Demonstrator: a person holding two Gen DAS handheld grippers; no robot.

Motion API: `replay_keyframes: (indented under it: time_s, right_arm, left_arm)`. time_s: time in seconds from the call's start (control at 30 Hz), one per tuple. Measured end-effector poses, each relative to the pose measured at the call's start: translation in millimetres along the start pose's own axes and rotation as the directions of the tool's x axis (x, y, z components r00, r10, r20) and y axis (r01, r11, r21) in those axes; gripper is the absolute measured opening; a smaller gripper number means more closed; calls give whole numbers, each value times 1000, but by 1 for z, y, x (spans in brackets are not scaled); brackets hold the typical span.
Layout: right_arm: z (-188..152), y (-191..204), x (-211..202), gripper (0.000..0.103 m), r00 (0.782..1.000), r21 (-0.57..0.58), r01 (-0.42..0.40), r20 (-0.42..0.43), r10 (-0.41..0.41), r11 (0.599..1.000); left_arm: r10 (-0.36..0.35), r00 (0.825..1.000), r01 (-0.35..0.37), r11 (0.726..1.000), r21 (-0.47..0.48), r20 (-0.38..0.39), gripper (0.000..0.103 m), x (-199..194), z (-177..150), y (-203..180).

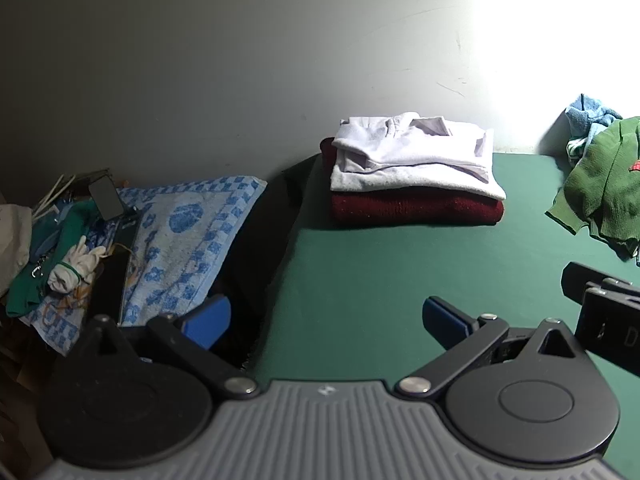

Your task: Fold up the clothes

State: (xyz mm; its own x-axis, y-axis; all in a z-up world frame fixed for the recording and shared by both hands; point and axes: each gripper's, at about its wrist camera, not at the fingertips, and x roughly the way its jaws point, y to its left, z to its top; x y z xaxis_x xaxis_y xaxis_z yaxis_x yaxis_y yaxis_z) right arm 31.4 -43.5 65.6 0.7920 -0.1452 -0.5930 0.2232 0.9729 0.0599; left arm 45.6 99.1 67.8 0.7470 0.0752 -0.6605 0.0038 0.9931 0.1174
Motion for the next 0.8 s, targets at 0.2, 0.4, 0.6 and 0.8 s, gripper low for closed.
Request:
replay_keyframes:
  time_s: [0.2,0.4,0.6,0.8]
  right_arm:
    - [0,-2,-4,87,1000,-2,-2,13,2,1000]
    - [0,-3,-8,87,1000,-1,-13,20,13,1000]
    - [-1,-2,-12,87,999,-5,-33,28,33,999]
    - [-2,-5,-14,87,999,-2,-42,32,42,999]
  left_arm:
    - [-1,1000,1,1000,3,11,102,-5,0,-2]
    - [-2,1000,2,1000,4,9,102,-7,-2,-3]
    - [-4,1000,4,1000,19,12,103,-11,-5,-8]
    - [3,1000,-3,1000,22,26,103,-15,-7,-11]
